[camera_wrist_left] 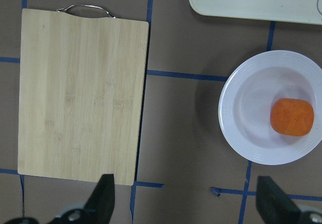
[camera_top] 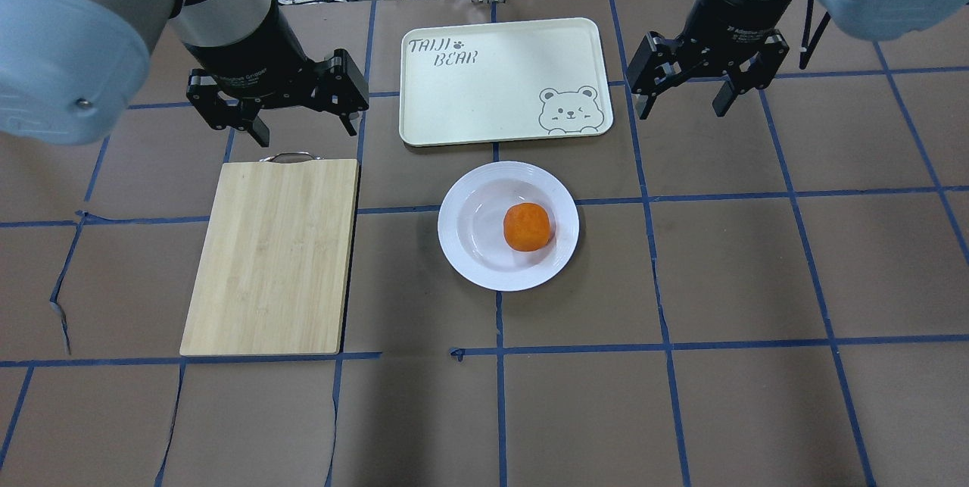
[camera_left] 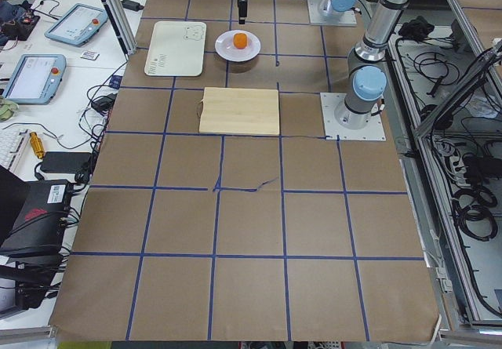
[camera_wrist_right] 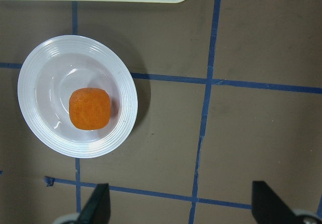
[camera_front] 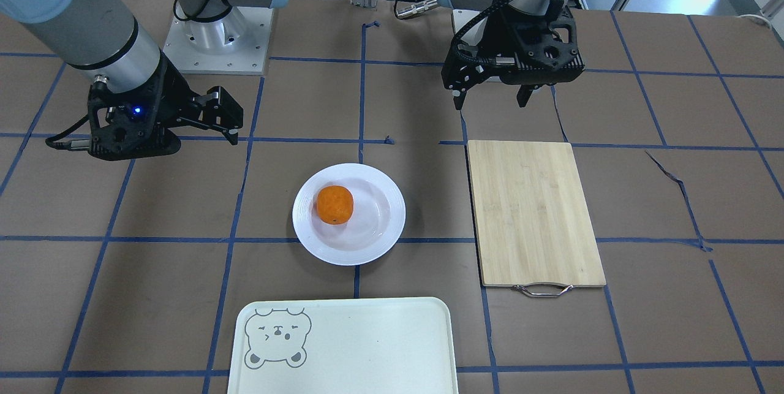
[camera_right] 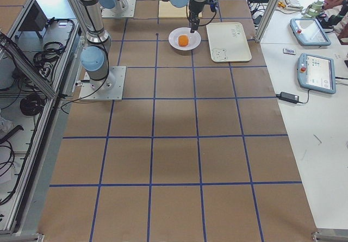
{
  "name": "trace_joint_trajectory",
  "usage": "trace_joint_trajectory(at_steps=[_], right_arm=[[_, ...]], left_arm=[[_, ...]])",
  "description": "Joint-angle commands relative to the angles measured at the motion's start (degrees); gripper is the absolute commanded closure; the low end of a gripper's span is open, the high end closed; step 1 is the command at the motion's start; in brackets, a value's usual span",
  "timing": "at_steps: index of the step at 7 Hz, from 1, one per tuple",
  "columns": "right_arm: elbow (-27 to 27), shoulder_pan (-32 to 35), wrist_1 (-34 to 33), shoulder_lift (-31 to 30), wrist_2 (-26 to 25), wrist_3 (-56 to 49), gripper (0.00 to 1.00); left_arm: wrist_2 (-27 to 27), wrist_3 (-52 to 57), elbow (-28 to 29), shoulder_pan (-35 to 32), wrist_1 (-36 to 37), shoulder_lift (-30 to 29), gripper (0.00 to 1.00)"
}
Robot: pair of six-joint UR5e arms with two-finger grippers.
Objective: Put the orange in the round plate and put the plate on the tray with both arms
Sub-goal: 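Move the right gripper down to the rim of the white plate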
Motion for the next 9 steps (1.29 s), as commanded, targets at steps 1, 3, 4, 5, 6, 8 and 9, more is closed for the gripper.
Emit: trace_joint_trajectory(at_steps=[1, 3, 4, 5, 6, 8, 9], right_arm=[[0.7, 0.0, -1.0, 0.6, -0.5, 0.2, 0.00], [0.9, -1.4, -6.5, 6.0, 0.9, -0.1, 0.00], [1.0, -1.8, -11.9, 11.1, 3.3, 0.0, 0.00], [1.3, -1.7, -15.0, 15.8, 12.3, 0.4, 0.00], [2.7, -0.7, -17.9, 17.9, 12.9, 0.6, 0.00], [8.7, 1.6, -24.1, 19.0, 13.9, 2.9, 0.00], [11.6, 1.6, -26.2, 19.3, 15.7, 3.0, 0.00]], left_arm=[[0.0, 0.1, -0.2, 0.2, 2.6, 0.2, 0.00], [0.0, 0.3, -0.1, 0.5, 4.2, 0.0, 0.00], [0.0, 0.3, -0.2, 1.1, 5.6, 0.0, 0.00], [0.1, 0.2, -0.3, 1.6, 5.5, 0.0, 0.00], [0.1, 0.2, -0.3, 1.5, 5.5, 0.0, 0.00], [0.2, 0.2, -0.3, 1.5, 5.3, 0.0, 0.00], [0.2, 0.2, -0.3, 1.6, 5.3, 0.0, 0.00]])
